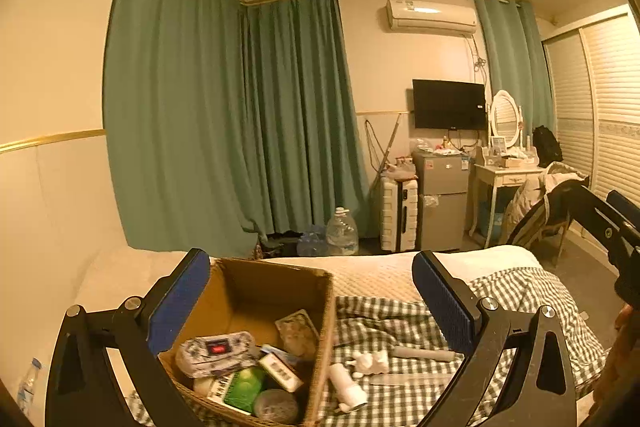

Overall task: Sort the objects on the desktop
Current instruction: 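Move both grippers back toward the remaining items on the bedspread, then grasp the white plastic bottle with the left gripper while the right grasps the white rod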

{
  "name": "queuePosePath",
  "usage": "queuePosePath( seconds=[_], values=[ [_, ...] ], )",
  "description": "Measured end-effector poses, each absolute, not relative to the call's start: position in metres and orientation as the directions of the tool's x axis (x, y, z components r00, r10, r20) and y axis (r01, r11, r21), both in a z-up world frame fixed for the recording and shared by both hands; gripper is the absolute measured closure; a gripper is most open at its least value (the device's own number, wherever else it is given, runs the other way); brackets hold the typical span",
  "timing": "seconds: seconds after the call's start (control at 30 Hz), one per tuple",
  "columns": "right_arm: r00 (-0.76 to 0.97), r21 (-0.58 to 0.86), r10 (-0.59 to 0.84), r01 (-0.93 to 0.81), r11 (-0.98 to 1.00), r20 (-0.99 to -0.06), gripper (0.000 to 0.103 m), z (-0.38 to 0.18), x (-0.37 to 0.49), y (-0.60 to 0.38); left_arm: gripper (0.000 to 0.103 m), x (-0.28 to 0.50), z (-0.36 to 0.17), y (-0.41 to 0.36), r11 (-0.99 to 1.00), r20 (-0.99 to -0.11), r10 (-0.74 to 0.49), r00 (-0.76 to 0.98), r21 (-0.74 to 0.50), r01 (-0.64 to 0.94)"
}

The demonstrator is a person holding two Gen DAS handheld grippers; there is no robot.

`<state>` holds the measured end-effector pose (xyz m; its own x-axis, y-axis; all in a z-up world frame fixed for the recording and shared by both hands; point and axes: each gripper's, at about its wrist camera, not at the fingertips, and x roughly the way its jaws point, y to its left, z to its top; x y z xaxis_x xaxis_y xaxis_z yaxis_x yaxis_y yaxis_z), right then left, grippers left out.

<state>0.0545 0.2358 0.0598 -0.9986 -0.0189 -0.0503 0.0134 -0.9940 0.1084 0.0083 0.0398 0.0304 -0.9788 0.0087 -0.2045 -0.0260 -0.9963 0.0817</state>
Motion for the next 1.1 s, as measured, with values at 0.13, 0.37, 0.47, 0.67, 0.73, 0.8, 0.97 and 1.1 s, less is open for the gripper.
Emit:
queuePosePath(
  seconds=[0.13,0.37,0.47,0.67,0.73,0.8,0.97,1.1],
  values=[
    [-0.998,0.124,-0.004,-0.004,-0.992,-0.068,0.000,0.053,0.049,0.250,0.000,0.003,0.021,0.058,-0.995,-0.223,0.015,-0.975,0.095,-0.037],
    [-0.994,0.130,0.020,-0.034,-0.991,-0.108,0.000,0.042,0.038,0.271,0.000,-0.014,-0.001,0.073,-0.996,-0.303,0.029,-0.953,0.074,-0.054],
    [-0.991,0.118,0.022,-0.038,-0.992,-0.130,0.000,0.036,0.032,0.276,0.000,-0.023,-0.009,0.075,-0.997,-0.328,0.030,-0.944,0.062,-0.054],
    [-0.982,0.096,0.020,-0.038,-0.995,-0.187,0.001,0.019,0.012,0.279,0.000,-0.037,-0.028,0.085,-0.995,-0.371,0.044,-0.928,0.067,-0.074],
    [-0.978,0.085,0.019,-0.038,-0.996,-0.209,0.002,0.011,0.006,0.278,0.000,-0.042,-0.037,0.089,-0.994,-0.387,0.047,-0.921,0.074,-0.082],
    [-0.973,0.077,0.016,-0.035,-0.996,-0.232,0.004,0.005,-0.002,0.278,0.000,-0.047,-0.045,0.091,-0.993,-0.402,0.048,-0.915,0.080,-0.088],
    [-0.952,0.067,0.000,-0.022,-0.998,-0.305,0.016,-0.019,-0.025,0.278,0.001,-0.062,-0.067,0.094,-0.992,-0.445,0.049,-0.894,0.085,-0.096],
    [-0.934,0.065,-0.006,-0.018,-0.998,-0.357,0.026,-0.037,-0.040,0.283,0.005,-0.072,-0.087,0.099,-0.989,-0.485,0.045,-0.873,0.099,-0.106]
  ],
)
